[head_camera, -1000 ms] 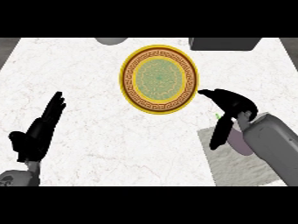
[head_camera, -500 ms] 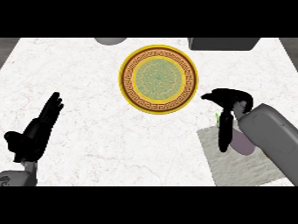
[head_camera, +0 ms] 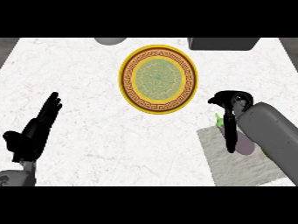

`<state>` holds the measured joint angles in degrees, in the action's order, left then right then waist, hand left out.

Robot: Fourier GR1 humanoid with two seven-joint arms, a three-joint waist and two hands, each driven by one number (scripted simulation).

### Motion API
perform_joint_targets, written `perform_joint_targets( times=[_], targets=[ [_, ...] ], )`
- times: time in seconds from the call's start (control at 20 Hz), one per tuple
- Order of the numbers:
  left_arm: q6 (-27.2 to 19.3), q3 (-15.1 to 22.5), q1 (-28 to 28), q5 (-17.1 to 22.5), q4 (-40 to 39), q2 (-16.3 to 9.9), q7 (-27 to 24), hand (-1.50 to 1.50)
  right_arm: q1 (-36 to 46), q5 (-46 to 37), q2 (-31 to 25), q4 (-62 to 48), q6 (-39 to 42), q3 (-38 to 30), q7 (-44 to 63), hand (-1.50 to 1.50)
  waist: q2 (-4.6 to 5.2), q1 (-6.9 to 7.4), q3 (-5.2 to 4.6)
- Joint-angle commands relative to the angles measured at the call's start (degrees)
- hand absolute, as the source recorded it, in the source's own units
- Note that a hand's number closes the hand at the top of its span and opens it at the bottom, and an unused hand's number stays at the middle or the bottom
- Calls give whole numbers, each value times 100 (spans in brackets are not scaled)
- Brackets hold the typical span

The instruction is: Pick the eggplant from the placemat and place it in the plate

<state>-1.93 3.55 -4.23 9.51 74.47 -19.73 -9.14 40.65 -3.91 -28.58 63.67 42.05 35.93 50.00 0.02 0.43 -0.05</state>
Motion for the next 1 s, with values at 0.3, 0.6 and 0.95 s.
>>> perform_joint_targets(
  times=[0.3,0.6,0.95],
  targets=[
    [53,-129,340,-116,504,58,132,0,-386,-539,174,-71,559,-155,383,-150,-11,-20,4],
    [102,-175,-19,-212,160,234,129,0,-86,-1526,615,-1253,370,-8,-360,-150,17,26,6],
    [149,-213,274,-279,550,235,327,0,-656,-1688,413,-1141,805,-175,-1037,150,1,27,8]
  ],
)
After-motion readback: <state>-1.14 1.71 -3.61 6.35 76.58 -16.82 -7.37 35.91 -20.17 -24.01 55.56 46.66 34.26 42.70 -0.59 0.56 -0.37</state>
